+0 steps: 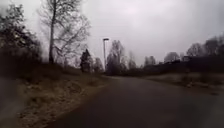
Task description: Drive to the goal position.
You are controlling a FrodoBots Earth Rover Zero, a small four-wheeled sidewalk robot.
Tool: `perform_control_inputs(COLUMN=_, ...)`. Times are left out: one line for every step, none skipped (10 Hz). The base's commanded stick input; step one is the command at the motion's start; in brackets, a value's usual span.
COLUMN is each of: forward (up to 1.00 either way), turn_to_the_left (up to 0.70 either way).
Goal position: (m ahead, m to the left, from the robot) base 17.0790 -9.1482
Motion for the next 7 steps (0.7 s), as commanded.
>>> perform_control_inputs(forward=0.68, turn_to_the_left=0.0)
perform_control_inputs(forward=0.68, turn_to_the_left=0.0)
perform_control_inputs(forward=0.68, turn_to_the_left=0.0)
perform_control_inputs(forward=0.68, turn_to_the_left=0.0)
perform_control_inputs(forward=0.68, turn_to_the_left=0.0)
perform_control_inputs(forward=0.68, turn_to_the_left=0.0)
perform_control_inputs(forward=0.68, turn_to_the_left=0.0)
